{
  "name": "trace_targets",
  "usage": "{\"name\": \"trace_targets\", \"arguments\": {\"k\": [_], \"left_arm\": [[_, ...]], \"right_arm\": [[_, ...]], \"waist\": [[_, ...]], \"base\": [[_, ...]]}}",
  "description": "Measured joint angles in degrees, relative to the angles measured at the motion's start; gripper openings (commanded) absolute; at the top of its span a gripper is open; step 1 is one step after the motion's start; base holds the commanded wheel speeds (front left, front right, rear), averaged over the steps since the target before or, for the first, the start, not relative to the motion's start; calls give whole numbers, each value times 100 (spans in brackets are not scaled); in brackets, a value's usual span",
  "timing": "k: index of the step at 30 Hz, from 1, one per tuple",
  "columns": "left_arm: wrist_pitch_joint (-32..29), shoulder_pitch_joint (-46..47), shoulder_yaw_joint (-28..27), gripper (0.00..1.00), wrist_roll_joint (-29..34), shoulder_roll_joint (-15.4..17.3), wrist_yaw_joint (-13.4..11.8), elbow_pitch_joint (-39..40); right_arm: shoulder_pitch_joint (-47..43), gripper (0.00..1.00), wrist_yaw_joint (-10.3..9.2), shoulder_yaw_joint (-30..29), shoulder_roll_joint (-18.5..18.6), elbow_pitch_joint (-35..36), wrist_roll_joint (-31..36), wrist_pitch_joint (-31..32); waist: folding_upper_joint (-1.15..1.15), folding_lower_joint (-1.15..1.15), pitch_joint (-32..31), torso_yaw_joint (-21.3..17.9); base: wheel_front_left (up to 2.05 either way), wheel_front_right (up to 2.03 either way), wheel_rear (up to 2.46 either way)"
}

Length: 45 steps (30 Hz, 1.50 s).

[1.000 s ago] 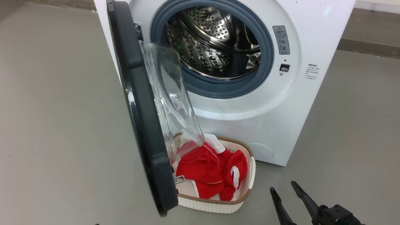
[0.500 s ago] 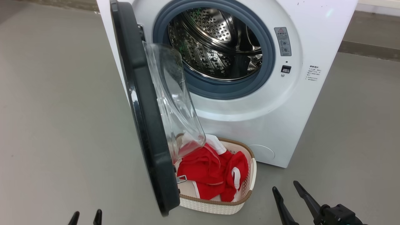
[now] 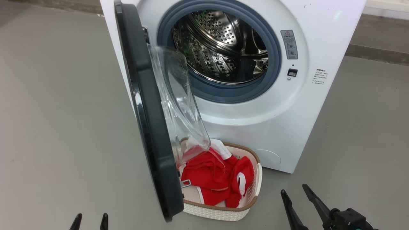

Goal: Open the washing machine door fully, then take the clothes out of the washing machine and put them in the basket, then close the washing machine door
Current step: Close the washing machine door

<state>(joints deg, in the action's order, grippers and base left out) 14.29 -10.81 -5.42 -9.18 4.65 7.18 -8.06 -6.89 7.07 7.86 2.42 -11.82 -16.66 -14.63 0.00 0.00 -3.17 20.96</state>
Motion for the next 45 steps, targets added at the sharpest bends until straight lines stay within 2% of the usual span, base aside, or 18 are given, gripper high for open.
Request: {"name": "trace_targets", "arguments": {"k": [18,19,21,23,27,32,36,40,42,45], "left_arm": [[1,-5,5,100,0,-57,0,13],[0,-5,44,87,-103,-57,0,-12],[0,-3,88,38,-291,-37,0,-25],[0,9,141,1,-528,-2,0,-7],[0,86,250,0,-1115,151,1,214],[1,320,290,0,-2307,369,1,293],[1,482,594,0,-4120,623,1,290],[-5,609,1027,0,-6034,1233,0,527],[-272,637,1171,0,-6931,1511,0,740],[-1056,634,1315,0,-8031,1769,-1,1017]], "right_arm": [[-1,100,0,-7,0,3,0,0],[-1,100,0,-7,0,3,0,0],[-1,100,0,-7,0,3,0,0],[-1,100,0,-7,0,2,0,0],[-1,100,0,0,-1,1,-1,0],[0,100,0,14,-1,2,-11,0],[0,100,0,21,-1,7,-42,0],[1,100,0,33,-1,21,-49,0],[1,100,0,26,-1,33,-49,0],[1,100,0,20,-1,49,-49,0]], "waist": [[0,0,-3,-23],[0,0,-2,-22],[0,0,0,-20],[0,0,3,-19],[0,0,16,-28],[0,0,37,-69],[0,0,65,-116],[0,0,107,-185],[0,0,129,-228],[0,0,166,-288]], "base": [[0,0,0],[0,0,0],[0,0,0],[0,0,0],[0,0,0],[0,0,0],[0,0,0],[0,0,0],[0,0,0],[0,0,0]]}}
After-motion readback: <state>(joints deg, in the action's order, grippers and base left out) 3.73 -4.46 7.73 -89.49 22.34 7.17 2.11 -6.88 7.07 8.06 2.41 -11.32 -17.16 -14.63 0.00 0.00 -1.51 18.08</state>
